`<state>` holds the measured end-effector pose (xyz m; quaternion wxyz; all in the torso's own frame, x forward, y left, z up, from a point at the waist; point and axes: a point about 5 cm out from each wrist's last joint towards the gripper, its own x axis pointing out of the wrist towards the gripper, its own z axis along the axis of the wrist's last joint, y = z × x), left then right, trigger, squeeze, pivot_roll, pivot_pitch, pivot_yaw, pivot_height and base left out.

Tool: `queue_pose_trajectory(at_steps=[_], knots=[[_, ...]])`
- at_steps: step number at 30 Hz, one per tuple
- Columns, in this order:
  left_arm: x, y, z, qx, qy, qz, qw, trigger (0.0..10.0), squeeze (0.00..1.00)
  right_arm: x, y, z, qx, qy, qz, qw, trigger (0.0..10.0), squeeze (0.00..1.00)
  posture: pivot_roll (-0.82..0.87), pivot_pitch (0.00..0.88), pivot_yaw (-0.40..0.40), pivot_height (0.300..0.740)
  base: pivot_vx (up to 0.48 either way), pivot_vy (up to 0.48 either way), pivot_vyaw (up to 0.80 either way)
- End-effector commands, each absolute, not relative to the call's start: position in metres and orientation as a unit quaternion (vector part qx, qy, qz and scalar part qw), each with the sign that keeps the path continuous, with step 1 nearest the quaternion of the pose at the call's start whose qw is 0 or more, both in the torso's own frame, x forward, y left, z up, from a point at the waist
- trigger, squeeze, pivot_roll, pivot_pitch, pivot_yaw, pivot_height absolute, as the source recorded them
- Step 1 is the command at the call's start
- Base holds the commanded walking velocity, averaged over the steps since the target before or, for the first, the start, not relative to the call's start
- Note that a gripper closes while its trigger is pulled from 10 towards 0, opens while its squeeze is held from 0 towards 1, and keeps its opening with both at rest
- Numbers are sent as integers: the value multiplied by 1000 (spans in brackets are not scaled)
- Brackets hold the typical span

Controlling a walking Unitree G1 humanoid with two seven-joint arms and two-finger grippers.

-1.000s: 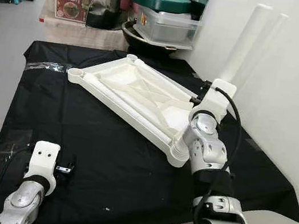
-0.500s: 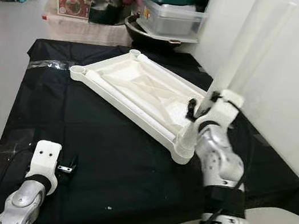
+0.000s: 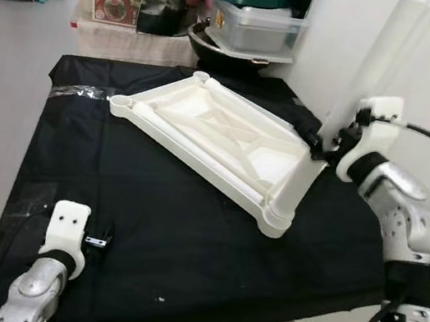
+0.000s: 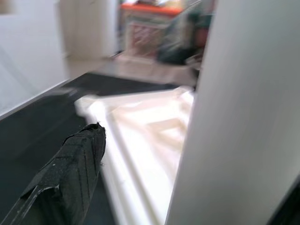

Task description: Building children table

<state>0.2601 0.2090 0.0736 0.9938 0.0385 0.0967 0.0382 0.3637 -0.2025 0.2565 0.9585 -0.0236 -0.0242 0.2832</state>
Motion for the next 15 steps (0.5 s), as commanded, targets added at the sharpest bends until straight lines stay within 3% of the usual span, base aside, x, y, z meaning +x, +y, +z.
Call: queue_pose_trajectory(at_steps=[1, 4, 5, 6, 7, 15], knots=[[252, 207, 53, 34, 148, 36, 988, 10000, 0, 367, -198, 242, -32, 7, 329, 944, 10000, 0, 93, 0, -120, 740, 0, 0, 0], [252, 207, 53, 34, 148, 36, 988, 10000, 0, 369, -197, 236, -36, 19, 343, 938, 10000, 0, 95, 0, -121, 740, 0, 0, 0], [252, 207, 53, 35, 148, 36, 988, 10000, 0, 371, -196, 231, -44, 29, 358, 932, 7529, 0, 95, 0, -121, 740, 0, 0, 0], [252, 207, 53, 35, 148, 36, 988, 10000, 0, 371, -196, 231, -44, 29, 358, 932, 7529, 0, 95, 0, -121, 740, 0, 0, 0], [252, 207, 53, 35, 148, 36, 988, 10000, 0, 373, -195, 224, -47, 44, 377, 924, 0, 0, 102, 0, -125, 740, 0, 0, 0], [250, 208, 54, 35, 147, 39, 988, 10000, 0, 374, -191, 211, -17, 56, 438, 897, 0, 0, 126, 0, -144, 740, 0, 0, 0]])
